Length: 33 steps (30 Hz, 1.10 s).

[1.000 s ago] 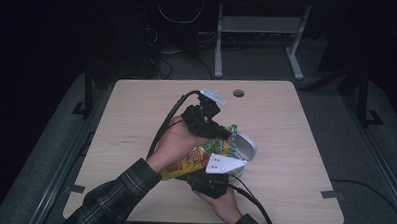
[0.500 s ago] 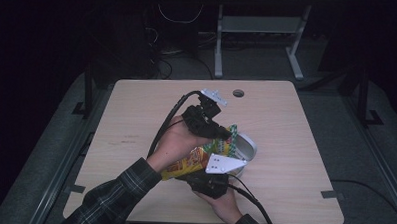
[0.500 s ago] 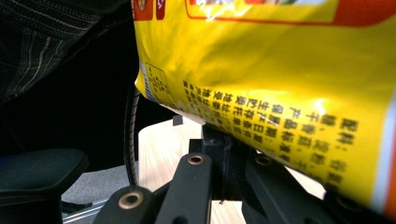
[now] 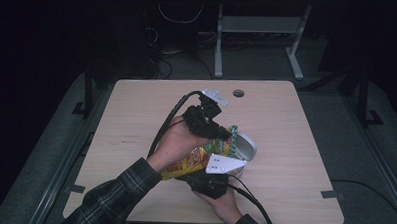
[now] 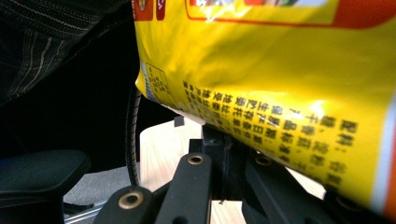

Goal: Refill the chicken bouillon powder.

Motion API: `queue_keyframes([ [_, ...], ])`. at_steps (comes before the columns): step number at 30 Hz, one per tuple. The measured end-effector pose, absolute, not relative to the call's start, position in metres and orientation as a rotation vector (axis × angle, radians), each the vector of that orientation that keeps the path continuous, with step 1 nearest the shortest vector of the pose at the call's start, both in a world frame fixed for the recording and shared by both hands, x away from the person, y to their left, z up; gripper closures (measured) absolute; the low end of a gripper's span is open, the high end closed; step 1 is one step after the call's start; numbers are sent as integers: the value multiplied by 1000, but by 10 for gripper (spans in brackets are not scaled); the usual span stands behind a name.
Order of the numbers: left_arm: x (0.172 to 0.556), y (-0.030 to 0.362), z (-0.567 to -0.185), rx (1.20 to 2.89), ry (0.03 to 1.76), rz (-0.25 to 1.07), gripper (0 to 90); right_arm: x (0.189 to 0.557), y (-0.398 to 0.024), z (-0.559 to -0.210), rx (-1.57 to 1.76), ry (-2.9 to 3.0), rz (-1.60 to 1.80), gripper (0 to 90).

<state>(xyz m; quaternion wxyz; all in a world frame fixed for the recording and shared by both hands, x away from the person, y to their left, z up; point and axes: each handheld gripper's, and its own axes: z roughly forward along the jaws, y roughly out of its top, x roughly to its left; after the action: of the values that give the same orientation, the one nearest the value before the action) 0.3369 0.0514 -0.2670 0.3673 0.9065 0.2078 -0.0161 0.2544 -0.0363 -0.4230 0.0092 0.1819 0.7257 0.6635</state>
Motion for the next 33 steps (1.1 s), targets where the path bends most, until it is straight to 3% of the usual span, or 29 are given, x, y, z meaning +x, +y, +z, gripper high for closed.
queue_keyframes([
  [33, 337, 47, -268, 2339, 552, -45, 886, 254, -37, -423, 566, 2259, 2084, 900],
])
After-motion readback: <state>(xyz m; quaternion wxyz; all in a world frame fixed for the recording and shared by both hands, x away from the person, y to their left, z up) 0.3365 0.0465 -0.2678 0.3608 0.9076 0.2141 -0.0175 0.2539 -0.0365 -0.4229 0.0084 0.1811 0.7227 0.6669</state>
